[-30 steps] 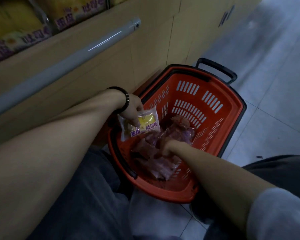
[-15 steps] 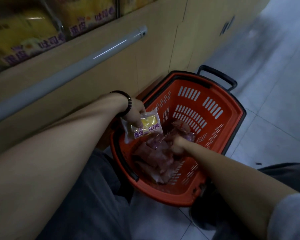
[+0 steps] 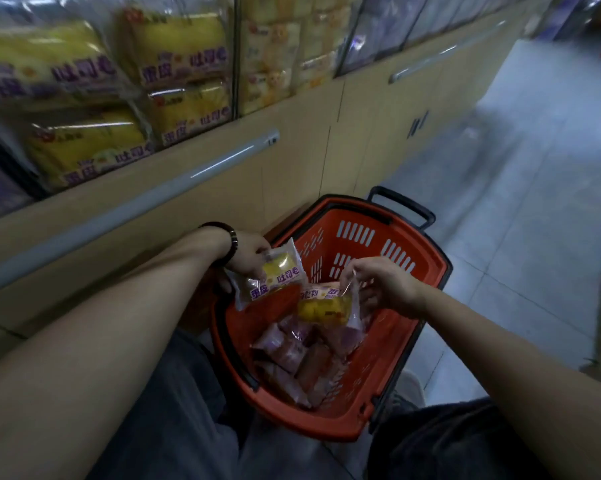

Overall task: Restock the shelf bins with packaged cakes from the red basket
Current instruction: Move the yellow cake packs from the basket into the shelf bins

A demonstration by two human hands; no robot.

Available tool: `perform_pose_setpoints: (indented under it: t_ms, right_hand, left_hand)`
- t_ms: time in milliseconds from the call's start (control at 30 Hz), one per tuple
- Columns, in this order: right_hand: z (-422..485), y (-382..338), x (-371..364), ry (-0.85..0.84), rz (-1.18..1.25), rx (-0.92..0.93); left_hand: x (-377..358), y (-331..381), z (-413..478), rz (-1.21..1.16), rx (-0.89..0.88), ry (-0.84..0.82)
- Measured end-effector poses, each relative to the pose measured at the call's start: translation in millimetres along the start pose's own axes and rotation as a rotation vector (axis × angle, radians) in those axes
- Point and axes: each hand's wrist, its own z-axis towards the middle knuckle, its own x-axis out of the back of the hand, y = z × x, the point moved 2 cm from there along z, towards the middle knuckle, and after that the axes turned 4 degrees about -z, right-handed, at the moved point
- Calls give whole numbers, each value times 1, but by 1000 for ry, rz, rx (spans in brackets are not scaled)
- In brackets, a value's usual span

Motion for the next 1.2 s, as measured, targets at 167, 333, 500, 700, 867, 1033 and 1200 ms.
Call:
perform_pose_setpoints:
  t_ms: [167, 333, 500, 700, 867, 1033, 1200]
  right_hand:
    - [-17, -19, 16, 140, -232, 208]
    - [-22, -33, 19, 149, -146, 283]
    - [-24, -51, 4, 185, -161, 250]
    - [-23, -58, 0, 335, -168, 363]
    - [-22, -61, -3, 292, -134, 383]
    - [-17, -74, -13, 367, -116, 401]
    - [-30, -99, -5, 401, -163, 438]
  left_hand:
    - [10, -14, -1, -211, 8, 76]
    - [15, -19, -15, -394, -5, 100]
    - [11, 4, -25, -601, -164, 131]
    - [-2, 25, -27, -632, -292, 3]
    - [-5, 38, -39, -634, -253, -32]
    - [-12, 50, -42, -541, -439, 29]
    - [-1, 47, -67, -597, -473, 88]
